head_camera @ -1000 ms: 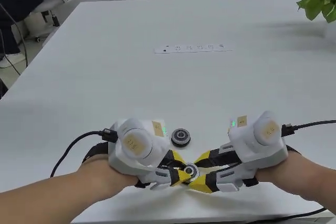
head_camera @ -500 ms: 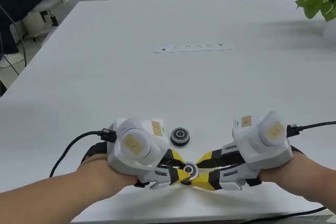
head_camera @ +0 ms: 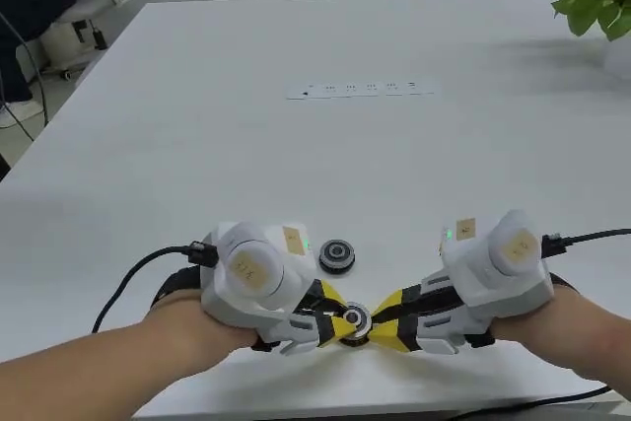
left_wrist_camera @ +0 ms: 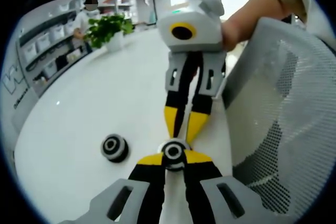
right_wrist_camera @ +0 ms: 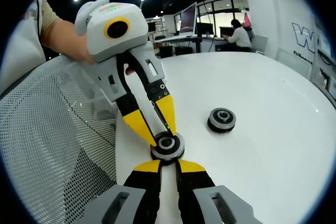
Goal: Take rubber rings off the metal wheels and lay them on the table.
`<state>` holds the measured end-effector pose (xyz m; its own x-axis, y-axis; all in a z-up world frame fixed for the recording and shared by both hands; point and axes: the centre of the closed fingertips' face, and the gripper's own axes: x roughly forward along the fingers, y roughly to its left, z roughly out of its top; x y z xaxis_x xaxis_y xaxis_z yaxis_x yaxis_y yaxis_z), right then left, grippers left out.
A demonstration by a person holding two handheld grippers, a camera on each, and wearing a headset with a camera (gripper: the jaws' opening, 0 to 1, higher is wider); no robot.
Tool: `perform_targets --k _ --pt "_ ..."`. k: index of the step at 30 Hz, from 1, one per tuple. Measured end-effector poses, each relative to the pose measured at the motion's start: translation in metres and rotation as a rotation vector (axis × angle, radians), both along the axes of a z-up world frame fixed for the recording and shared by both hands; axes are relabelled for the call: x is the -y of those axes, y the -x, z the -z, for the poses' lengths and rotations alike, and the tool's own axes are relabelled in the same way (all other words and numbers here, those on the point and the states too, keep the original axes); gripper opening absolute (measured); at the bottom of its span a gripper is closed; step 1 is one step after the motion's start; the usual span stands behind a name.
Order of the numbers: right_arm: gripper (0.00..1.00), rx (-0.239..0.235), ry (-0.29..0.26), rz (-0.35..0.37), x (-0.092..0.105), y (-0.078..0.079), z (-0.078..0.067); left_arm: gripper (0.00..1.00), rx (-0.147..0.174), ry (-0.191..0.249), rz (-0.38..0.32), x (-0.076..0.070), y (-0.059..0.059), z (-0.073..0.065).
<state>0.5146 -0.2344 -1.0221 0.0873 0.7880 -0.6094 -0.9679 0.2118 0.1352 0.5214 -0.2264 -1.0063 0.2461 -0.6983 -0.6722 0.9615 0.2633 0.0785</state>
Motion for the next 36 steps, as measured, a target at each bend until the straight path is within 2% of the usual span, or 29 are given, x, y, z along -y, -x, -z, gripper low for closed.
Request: perform_targets --k 8,22,25,28,30,31,36 --pt "0.00 -0.037 -0.005 0.037 0.003 -0.001 0.000 0.13 0.003 -0.003 0.000 0.000 0.000 0.000" --pt "0.00 -0.130 -0.053 0.121 0.006 -0.004 -0.005 0.13 0.004 -0.009 -0.001 -0.001 0.001 0.000" --pt "0.00 -0.189 -0.078 0.164 0.006 -0.004 -0.005 0.13 0.004 -0.010 -0.002 -0.001 0.001 0.000" --pt "0.00 -0.223 -0.105 0.196 0.007 -0.007 -0.007 0.13 0.005 -0.011 -0.002 -0.001 0.001 0.000" --pt "0.00 -0.254 -0.157 0.227 0.004 -0.009 -0.013 0.13 0.005 -0.011 -0.003 -0.001 0.001 0.000" --pt "0.00 -0.265 -0.154 0.233 0.005 -0.009 -0.013 0.13 0.006 -0.012 -0.003 -0.001 0.001 0.000" --pt "0.00 -0.264 -0.155 0.233 0.004 -0.008 -0.013 0.13 0.007 -0.016 -0.005 -0.001 0.001 0.000"
